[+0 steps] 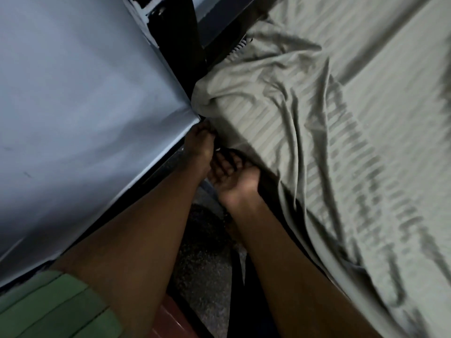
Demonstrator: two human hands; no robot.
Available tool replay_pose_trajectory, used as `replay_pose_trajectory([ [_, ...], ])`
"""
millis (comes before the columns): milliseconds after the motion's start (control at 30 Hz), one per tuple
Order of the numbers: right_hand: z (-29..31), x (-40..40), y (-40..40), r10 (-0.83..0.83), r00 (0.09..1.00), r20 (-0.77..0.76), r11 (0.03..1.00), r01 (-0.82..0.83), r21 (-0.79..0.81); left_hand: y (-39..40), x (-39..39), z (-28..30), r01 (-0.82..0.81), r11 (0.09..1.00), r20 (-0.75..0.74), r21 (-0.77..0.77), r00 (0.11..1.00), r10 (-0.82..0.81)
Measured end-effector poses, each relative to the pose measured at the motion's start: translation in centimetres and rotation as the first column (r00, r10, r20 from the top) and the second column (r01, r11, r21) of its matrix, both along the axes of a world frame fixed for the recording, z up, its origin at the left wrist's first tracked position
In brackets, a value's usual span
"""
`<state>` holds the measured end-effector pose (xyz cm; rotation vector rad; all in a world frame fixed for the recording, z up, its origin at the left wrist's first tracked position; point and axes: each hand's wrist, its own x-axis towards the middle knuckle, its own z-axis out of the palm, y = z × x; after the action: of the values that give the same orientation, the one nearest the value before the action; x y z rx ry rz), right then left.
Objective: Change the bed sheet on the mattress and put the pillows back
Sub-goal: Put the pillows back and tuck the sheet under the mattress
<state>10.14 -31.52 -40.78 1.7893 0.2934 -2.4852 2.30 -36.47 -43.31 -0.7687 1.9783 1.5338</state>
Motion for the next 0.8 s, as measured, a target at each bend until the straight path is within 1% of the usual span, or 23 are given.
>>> replay_pose_trajectory([
  [33, 1.6, 0.5, -0.7, 0.201, 0.979, 0.033, 0.964, -0.204, 0.171, -0.3, 0.3, 0.4, 0.006, 1.0, -0.034, -0.029, 0.999, -0.007],
  [67, 3.2, 1.0, -0.9, 0.346, 0.933, 0.099, 0.854, -0.357, 0.377, -0.6, 0.6, 0.6, -0.005, 0.998, -0.071, -0.055, 0.998, 0.001],
  [100, 4.5, 1.8, -0.8, 0.43, 0.878, 0.211, 0.623, -0.458, 0.635, -1.1, 0.9, 0.6, -0.004, 0.996, -0.109, -0.092, 0.994, -0.006],
  [133, 5.6, 2.2, -0.2, 0.455, 0.831, 0.319, 0.3, -0.48, 0.824, -1.4, 1.4, 0.9, -0.01, 0.992, -0.16, -0.126, 0.987, -0.011],
  [167, 6.4, 2.2, 0.8, 0.446, 0.802, 0.397, -0.018, -0.436, 0.9, -1.6, 1.8, 1.4, -0.001, 0.99, -0.211, -0.142, 0.977, -0.029],
  [200, 7.1, 1.6, 1.8, 0.412, 0.779, 0.473, -0.272, -0.39, 0.88, -1.6, 2.2, 1.9, 0.015, 0.99, -0.262, -0.142, 0.964, -0.052],
  [233, 7.3, 0.9, 2.7, 0.363, 0.747, 0.557, -0.461, -0.375, 0.804, -1.6, 2.4, 2.1, 0.042, 0.992, -0.295, -0.118, 0.952, -0.076],
  [267, 7.0, 0.2, 3.5, 0.304, 0.689, 0.658, -0.586, -0.41, 0.699, -1.3, 2.5, 2.3, 0.066, 0.996, -0.304, -0.065, 0.949, -0.083],
  [300, 6.4, -0.6, 4.0, 0.262, 0.618, 0.741, -0.653, -0.452, 0.608, -1.0, 2.3, 2.6, 0.067, 0.998, -0.288, -0.022, 0.955, -0.07],
  [333, 5.6, -1.2, 4.2, 0.245, 0.573, 0.782, -0.692, -0.461, 0.555, -0.6, 1.9, 2.4, 0.036, 0.999, -0.253, 0.011, 0.967, -0.032],
  [367, 5.0, -1.7, 4.3, 0.236, 0.565, 0.791, -0.716, -0.449, 0.535, -0.2, 1.4, 1.9, 0.0, 1.0, -0.198, 0.025, 0.98, 0.005],
  [433, 4.2, -2.0, 4.0, 0.236, 0.596, 0.768, -0.735, -0.407, 0.542, 0.3, 0.6, 1.0, -0.047, 0.999, -0.098, 0.016, 0.994, 0.049],
  [500, 4.1, -1.6, 4.1, 0.222, 0.643, 0.733, -0.74, -0.378, 0.556, 0.5, 0.0, 0.3, -0.035, 0.999, -0.038, -0.018, 0.999, 0.034],
  [533, 4.2, -1.3, 4.0, 0.211, 0.674, 0.708, -0.753, -0.349, 0.557, 0.5, -0.4, -0.1, -0.009, 0.998, -0.027, -0.063, 1.0, 0.007],
  [567, 4.2, -1.1, 3.8, 0.211, 0.686, 0.696, -0.767, -0.326, 0.553, 0.3, -0.7, -0.3, 0.057, 0.988, -0.011, -0.14, 0.998, -0.059],
  [600, 4.1, -0.9, 3.4, 0.229, 0.685, 0.691, -0.776, -0.3, 0.555, 0.2, -0.8, -0.2, 0.167, 0.955, 0.016, -0.244, 0.986, -0.168],
  [633, 3.9, -0.8, 2.8, 0.275, 0.668, 0.692, -0.779, -0.267, 0.567, 0.0, -0.8, -0.1, 0.186, 0.937, 0.031, -0.295, 0.982, -0.185],
  [700, 3.5, 0.1, 1.4, 0.385, 0.595, 0.705, -0.767, -0.218, 0.603, -1.0, -1.1, -0.2, 0.074, 0.943, 0.03, -0.326, 0.997, -0.068],
  [733, 3.4, 0.8, 0.6, 0.416, 0.556, 0.719, -0.752, -0.235, 0.616, -1.5, -1.2, -0.4, 0.098, 0.937, 0.069, -0.336, 0.994, -0.079],
  [767, 3.4, 1.6, 0.1, 0.45, 0.51, 0.733, -0.714, -0.287, 0.639, -1.9, -1.2, -0.6, 0.113, 0.946, 0.081, -0.305, 0.992, -0.093],
  [800, 2.6, 2.8, -0.5, 0.494, 0.446, 0.746, -0.646, -0.387, 0.659, -2.1, -1.2, -0.8, 0.115, 0.965, 0.109, -0.237, 0.99, -0.091],
])
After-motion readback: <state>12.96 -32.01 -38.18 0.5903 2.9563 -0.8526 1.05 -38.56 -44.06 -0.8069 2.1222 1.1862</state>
